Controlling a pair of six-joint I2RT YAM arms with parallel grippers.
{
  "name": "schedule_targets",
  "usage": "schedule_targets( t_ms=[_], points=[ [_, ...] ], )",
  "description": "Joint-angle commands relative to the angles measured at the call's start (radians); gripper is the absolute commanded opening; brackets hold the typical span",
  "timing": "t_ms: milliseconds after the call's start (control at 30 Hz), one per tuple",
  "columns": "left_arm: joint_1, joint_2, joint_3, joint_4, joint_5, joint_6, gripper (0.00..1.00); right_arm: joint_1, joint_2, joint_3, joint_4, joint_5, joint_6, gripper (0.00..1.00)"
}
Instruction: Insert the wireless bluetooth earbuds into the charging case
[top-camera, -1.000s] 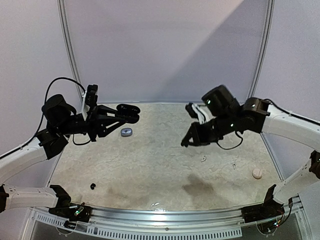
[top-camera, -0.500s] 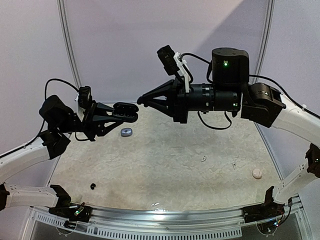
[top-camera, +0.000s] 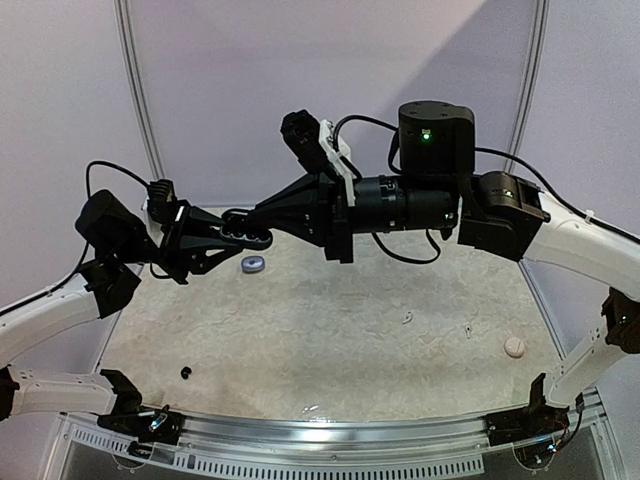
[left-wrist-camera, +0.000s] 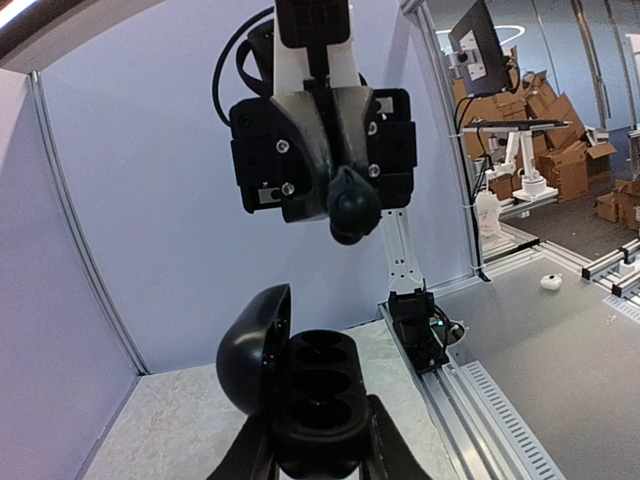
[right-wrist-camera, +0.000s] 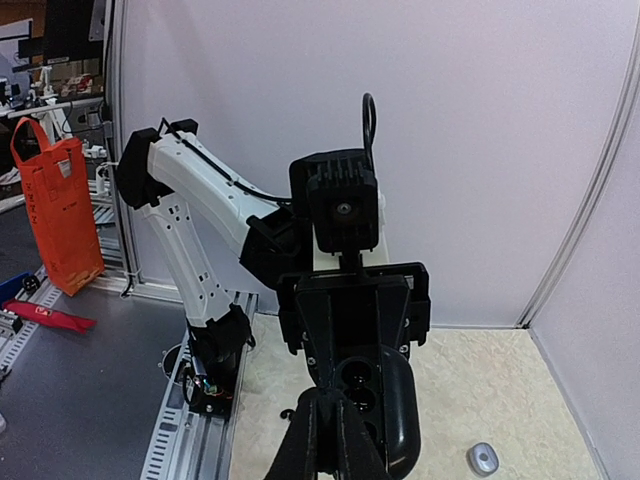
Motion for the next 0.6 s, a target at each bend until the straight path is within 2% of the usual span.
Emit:
schedule_targets(
  t_ms=[0,567],
  points=[
    [0.000,0.009,0.027,0.002,0.029,0.057,0.00,0.008,0.018,0.029,-0.018,-0.011,-0.053,0.00],
    [-0.006,0.011,0.043,-0.076,-0.002,0.064,0.00,0.029,0.147,0.196,-0.125,-0.009,-0.157,0.00]
  ],
)
